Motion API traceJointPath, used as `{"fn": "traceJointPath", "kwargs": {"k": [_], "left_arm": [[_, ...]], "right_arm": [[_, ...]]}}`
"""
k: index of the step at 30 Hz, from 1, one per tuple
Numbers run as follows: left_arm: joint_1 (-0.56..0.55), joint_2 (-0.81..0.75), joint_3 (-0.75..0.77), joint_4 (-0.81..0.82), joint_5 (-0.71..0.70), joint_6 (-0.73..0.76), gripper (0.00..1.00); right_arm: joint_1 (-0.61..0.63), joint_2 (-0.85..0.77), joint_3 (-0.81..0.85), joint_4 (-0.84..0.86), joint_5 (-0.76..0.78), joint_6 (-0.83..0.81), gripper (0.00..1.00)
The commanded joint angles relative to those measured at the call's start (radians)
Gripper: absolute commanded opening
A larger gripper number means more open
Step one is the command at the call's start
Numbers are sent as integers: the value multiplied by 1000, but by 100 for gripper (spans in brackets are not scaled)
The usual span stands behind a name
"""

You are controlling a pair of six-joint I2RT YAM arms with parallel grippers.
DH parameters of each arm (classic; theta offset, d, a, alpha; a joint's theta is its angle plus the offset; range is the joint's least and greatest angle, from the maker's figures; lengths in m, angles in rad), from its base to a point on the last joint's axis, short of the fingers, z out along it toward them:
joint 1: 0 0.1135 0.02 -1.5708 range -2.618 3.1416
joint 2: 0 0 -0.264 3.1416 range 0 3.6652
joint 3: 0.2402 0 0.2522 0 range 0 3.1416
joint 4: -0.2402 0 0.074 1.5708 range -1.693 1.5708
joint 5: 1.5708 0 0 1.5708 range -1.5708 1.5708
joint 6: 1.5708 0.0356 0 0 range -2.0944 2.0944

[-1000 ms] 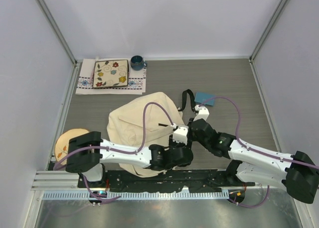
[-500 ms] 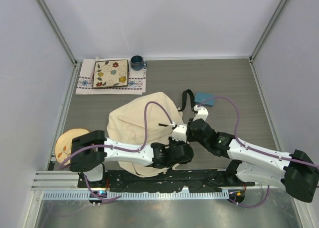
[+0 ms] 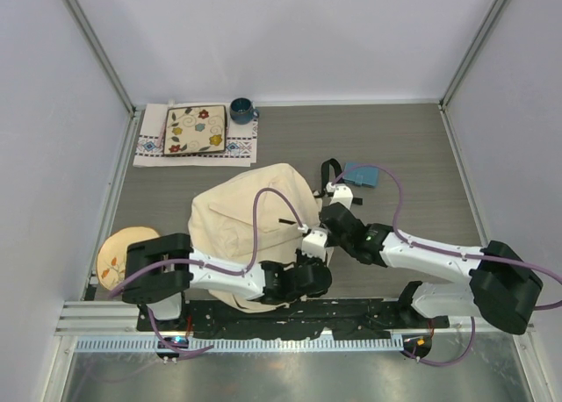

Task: Pack the student bag
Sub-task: Zip the student bag at the center of the board.

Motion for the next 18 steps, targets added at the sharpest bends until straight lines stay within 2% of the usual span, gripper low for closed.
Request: {"fn": "traceJointPath", "kwargs": {"k": [1, 9, 15, 16, 17, 18], "left_arm": [[-55, -19, -59, 100, 89, 40, 0], [-95, -59, -152, 169, 91, 25, 0], [-93, -91, -171, 136, 40, 8, 0], [-93, -96, -166, 125, 39, 9, 8], [-93, -99, -154, 111, 33, 9, 39], [-93, -102, -146, 99, 31, 19, 51]], "right_arm": [[-31, 25, 80, 111, 67, -32, 1], [-58, 55, 114, 136, 64, -26, 1], [-57, 54, 103, 147, 44, -20, 1], [-58, 37, 97, 148, 41, -22, 1], [-58, 25, 93, 148, 30, -23, 1], [-58, 9, 82, 148, 27, -23, 9]]}}
